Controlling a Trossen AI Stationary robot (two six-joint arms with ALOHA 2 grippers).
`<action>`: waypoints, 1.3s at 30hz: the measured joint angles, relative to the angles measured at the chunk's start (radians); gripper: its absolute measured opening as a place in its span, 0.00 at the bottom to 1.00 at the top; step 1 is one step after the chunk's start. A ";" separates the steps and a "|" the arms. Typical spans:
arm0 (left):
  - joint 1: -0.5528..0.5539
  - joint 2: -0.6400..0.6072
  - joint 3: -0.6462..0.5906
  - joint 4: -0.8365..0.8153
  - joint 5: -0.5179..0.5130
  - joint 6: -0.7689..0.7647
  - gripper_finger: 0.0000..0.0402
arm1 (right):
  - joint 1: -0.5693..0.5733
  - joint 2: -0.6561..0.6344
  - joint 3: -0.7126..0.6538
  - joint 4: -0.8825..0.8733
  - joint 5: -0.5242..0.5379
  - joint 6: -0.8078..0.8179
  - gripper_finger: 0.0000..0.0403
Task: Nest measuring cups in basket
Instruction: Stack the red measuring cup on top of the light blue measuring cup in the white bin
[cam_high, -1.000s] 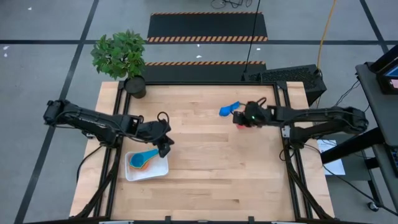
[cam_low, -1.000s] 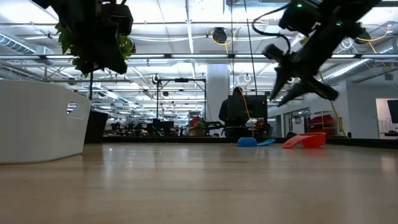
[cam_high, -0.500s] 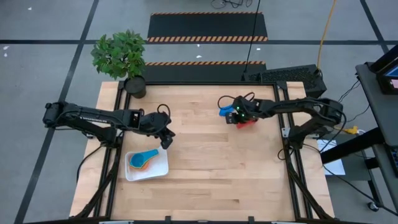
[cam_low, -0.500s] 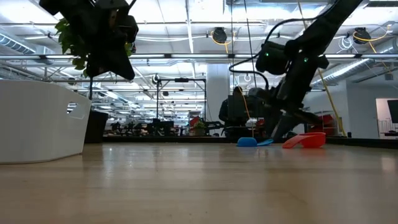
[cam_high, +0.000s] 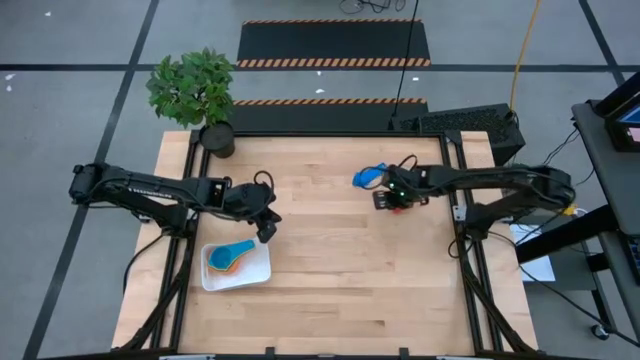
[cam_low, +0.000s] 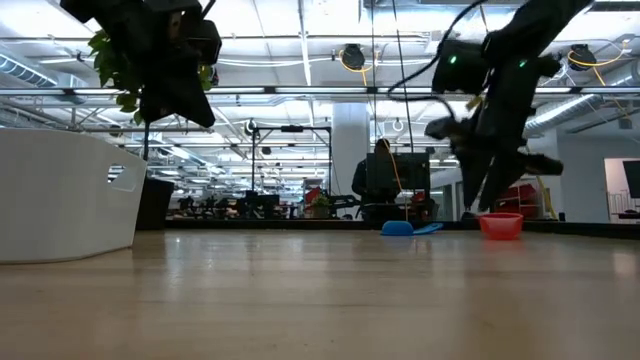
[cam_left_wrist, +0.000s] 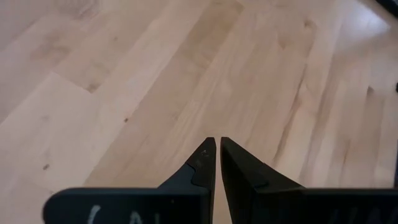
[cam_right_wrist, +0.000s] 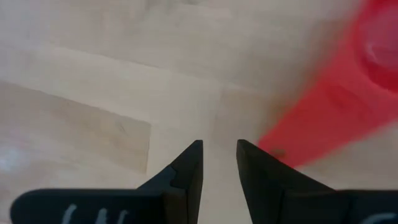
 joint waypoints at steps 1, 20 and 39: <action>0.000 0.000 0.000 0.000 0.000 0.015 0.06 | 0.015 -0.031 0.000 -0.028 0.017 0.033 0.22; 0.000 0.000 0.000 -0.008 0.050 0.122 0.06 | 0.182 -0.220 -0.014 -0.137 0.225 0.620 0.47; -0.001 0.000 0.000 -0.070 0.138 0.137 0.06 | 0.188 -0.045 -0.016 -0.262 0.307 0.545 0.90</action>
